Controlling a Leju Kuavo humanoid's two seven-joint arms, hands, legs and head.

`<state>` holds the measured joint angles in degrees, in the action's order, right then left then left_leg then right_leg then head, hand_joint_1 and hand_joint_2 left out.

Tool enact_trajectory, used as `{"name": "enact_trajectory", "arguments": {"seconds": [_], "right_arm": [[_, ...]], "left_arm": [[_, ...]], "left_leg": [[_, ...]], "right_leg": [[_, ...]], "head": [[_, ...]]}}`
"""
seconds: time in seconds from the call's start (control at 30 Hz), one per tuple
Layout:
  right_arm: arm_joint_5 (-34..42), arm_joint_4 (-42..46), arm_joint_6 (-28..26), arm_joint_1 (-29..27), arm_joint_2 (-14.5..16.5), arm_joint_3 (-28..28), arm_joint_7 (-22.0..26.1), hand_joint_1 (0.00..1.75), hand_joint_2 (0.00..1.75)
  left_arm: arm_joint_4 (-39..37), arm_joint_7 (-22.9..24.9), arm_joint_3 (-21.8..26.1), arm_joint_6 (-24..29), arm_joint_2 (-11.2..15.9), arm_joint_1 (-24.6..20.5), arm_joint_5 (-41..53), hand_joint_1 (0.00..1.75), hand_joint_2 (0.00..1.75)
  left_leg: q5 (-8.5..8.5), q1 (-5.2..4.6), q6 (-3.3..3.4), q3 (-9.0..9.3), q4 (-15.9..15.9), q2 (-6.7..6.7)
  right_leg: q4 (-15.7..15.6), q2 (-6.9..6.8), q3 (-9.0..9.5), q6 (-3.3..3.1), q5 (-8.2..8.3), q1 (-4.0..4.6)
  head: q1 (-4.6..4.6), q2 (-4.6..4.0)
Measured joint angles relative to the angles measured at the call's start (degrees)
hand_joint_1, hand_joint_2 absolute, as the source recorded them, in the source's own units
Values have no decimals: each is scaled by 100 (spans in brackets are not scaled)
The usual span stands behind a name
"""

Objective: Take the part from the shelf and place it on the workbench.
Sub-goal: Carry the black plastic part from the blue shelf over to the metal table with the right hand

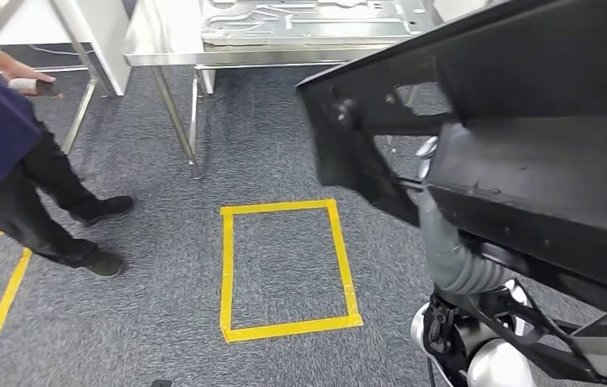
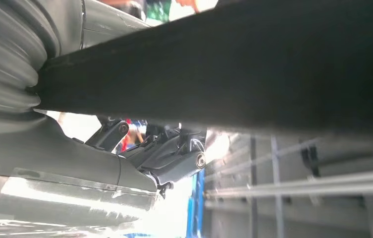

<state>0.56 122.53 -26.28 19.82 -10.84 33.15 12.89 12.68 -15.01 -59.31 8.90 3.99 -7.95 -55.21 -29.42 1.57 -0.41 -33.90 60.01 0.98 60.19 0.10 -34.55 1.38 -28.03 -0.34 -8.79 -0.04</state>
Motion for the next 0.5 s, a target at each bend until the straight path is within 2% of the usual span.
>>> {"name": "enact_trajectory", "arguments": {"seconds": [0.1,0.17,0.2,0.27,0.3,0.33,0.37,0.43,0.5], "right_arm": [[132,-193,214,104,-19,189,-58,175,175],[204,-326,340,159,-26,295,-89,175,175],[231,-394,386,188,-27,344,-95,175,175],[275,-533,444,220,-27,435,-97,175,175],[299,-600,471,223,-27,475,-96,175,175],[335,-663,503,222,-27,510,-96,175,175],[378,-722,542,225,-26,543,-96,175,175],[462,-834,633,246,-23,603,-96,175,175],[517,-945,710,277,-21,652,-103,175,175]], "left_arm": [[0,-67,51,-10,16,5,25,0,175],[0,-115,64,-24,17,-10,60,0,175],[0,-131,67,-26,17,-21,71,0,175],[0,-139,69,-31,15,-31,89,0,175],[0,-137,69,-34,14,-29,97,0,175],[0,-133,69,-37,15,-25,111,0,175],[0,-126,69,-39,16,-23,132,0,175],[0,-94,69,-32,22,-27,177,0,175],[0,-40,69,-16,27,-34,204,0,175]], "left_leg": [[20,11,-110,-9,-42,-6],[-66,11,-162,-42,58,-28],[-184,6,-175,-134,256,-53],[-493,0,-185,-478,928,-99],[-589,-2,-190,-652,1239,-109],[-585,-3,-191,-755,1396,-109],[-475,-4,-190,-754,1348,-105],[-90,-5,-170,-481,737,-79],[99,-21,-127,-204,170,-45]], "right_leg": [[-158,-11,58,-93,-26,31],[-253,-36,111,-165,15,19],[-298,-52,139,-198,33,14],[-313,-73,156,-239,32,35],[-308,-79,157,-249,25,48],[-300,-82,159,-257,15,61],[-287,-82,162,-258,2,68],[-235,-80,171,-235,-44,68],[-157,-73,159,-182,-101,83]], "head": [[-122,0],[-144,0],[-121,0],[-24,0],[19,0],[54,0],[78,0],[130,0],[187,0]]}}
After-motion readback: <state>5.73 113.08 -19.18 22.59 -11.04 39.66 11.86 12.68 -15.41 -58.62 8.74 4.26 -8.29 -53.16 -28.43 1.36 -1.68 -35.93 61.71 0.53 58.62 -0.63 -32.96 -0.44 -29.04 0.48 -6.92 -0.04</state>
